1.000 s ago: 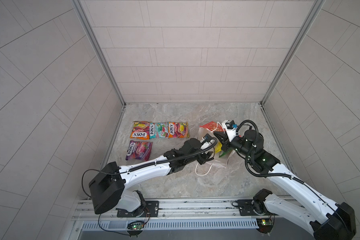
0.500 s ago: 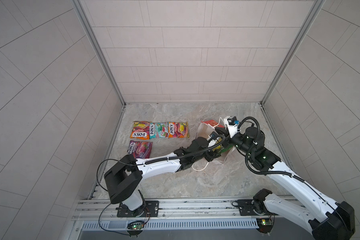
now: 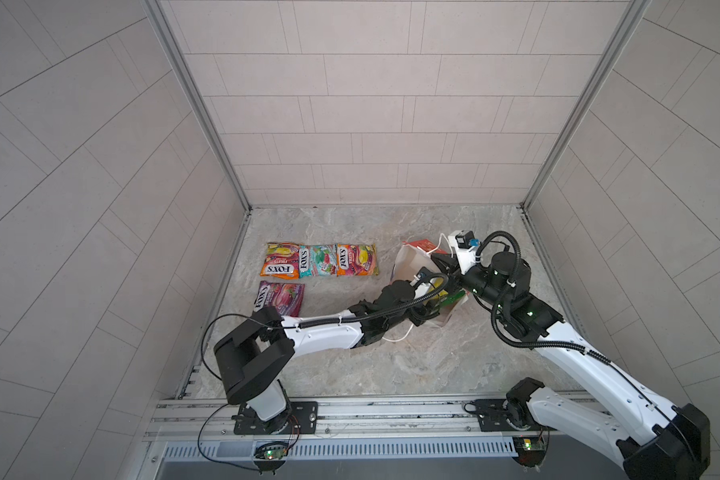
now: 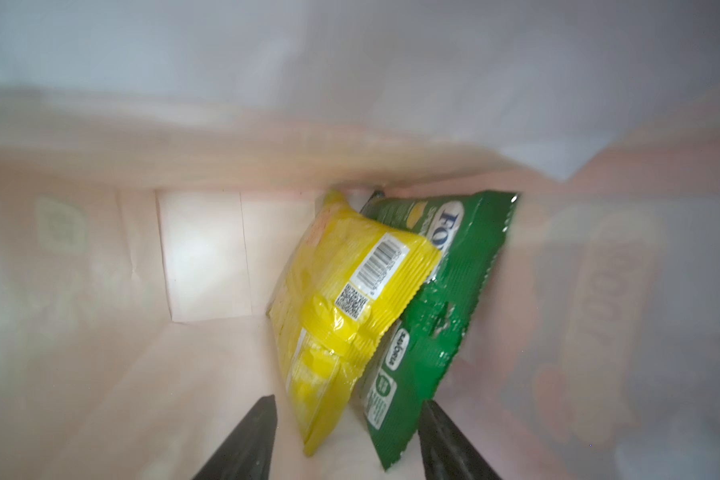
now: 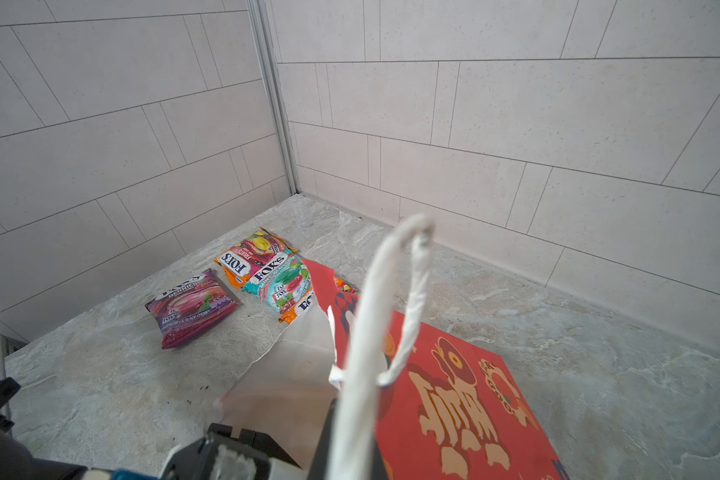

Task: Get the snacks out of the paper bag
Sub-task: 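Lower the left gripper into the bag and close it on the yellow packet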

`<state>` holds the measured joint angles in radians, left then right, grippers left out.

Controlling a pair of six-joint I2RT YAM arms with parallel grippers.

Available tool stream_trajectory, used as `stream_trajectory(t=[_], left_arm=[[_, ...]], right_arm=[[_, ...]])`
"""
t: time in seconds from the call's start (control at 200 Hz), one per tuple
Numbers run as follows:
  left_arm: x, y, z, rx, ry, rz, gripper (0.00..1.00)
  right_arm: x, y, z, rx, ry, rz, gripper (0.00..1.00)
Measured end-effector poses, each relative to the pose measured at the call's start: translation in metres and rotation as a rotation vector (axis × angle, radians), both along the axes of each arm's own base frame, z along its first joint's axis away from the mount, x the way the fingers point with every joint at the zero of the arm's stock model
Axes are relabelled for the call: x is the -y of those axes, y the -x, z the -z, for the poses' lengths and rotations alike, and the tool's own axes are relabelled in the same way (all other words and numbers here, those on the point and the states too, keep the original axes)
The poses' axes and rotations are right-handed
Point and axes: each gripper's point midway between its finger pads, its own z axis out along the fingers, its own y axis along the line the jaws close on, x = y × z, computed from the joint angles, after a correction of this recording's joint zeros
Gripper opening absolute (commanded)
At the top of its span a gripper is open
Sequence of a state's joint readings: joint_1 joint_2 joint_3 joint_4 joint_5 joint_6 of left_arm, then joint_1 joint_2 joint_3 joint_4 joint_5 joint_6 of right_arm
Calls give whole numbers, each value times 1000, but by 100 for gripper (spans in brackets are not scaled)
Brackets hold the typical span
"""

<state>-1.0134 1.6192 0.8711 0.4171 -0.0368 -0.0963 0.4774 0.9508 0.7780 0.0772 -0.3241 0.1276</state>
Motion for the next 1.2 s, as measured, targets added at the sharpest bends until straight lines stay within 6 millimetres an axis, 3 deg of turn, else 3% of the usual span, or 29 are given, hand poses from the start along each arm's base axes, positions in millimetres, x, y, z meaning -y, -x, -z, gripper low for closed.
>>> stream_trajectory(t=[0.08,0.305,0.53,1.076,1.196], left_arm=[[-4,1,7,-5,-21,-4,62],[-5,-1,3,12,-29,-11,66],[9,-10,-10,36,-15,-7,68],[19,-34,19,20,-88,-19,70],[23,-40,21,24,-92,-20,66]], right_arm=[[-1,1,2,-8,0,-7,0],[-4,4,1,-12,-5,-30,0],[-8,6,-4,5,-19,-56,0],[-8,9,-10,22,-31,-72,0],[-8,8,-11,26,-32,-70,0]])
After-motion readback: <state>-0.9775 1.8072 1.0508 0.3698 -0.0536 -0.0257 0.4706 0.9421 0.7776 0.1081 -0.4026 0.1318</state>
